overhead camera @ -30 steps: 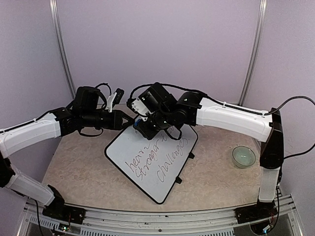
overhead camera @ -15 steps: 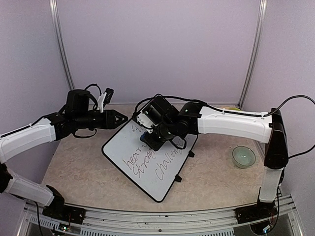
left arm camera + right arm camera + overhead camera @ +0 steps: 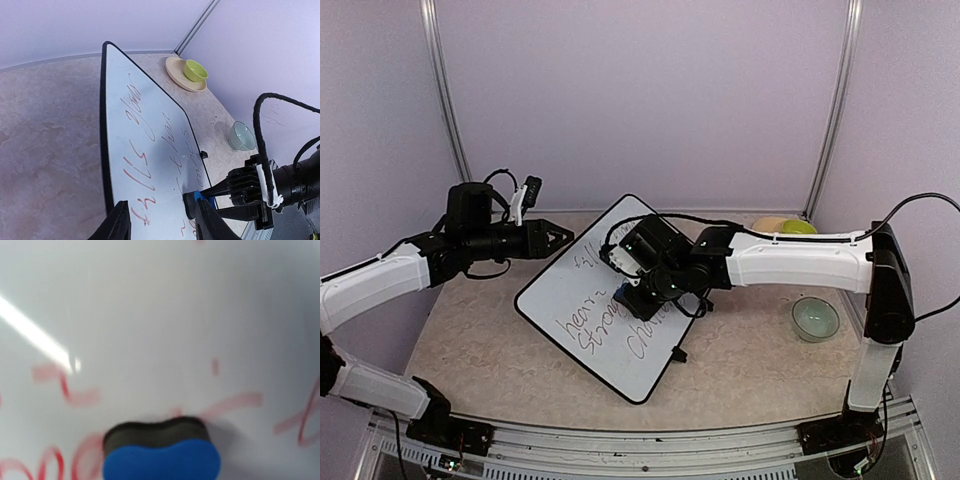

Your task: Erase the whiteboard

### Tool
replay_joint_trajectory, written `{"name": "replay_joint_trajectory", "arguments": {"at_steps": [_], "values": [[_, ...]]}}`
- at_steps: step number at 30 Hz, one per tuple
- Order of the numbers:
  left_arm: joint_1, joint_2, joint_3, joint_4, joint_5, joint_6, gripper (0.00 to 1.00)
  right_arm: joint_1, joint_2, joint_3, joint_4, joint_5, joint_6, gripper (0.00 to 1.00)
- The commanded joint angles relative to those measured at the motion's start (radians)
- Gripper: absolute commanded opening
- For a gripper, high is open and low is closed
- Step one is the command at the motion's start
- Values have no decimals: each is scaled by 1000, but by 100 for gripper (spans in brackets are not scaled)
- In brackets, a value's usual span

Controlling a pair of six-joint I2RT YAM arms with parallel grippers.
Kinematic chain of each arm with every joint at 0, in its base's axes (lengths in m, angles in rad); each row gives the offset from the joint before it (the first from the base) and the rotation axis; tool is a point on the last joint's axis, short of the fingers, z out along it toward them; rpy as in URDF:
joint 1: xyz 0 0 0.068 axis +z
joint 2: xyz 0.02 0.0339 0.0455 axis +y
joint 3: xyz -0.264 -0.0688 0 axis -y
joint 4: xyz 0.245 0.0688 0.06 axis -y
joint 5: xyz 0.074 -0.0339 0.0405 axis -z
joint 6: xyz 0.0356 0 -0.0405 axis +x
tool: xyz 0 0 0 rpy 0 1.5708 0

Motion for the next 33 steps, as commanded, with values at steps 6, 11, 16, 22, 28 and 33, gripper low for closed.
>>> {"name": "replay_joint_trajectory", "arguments": {"at_steps": [6,11,16,22,28,33], "values": [[7,35,23,-32,-44,11,45,-20,-77,-70,-15,9,6,25],[8,23,14,-18,-43,10,45,-24,-58,-166,4,-8,33,23],[8,22,14,-13,-37,11,45,-24,-82,-290,43,-42,73,21],[7,11,14,-8,-41,13,45,-24,-103,-345,44,-46,94,21],[14,13,16,-11,-45,13,45,-24,-136,-353,28,-16,95,21],[20,22,20,-10,-36,8,46,-24,-137,-373,29,-17,107,22]]}}
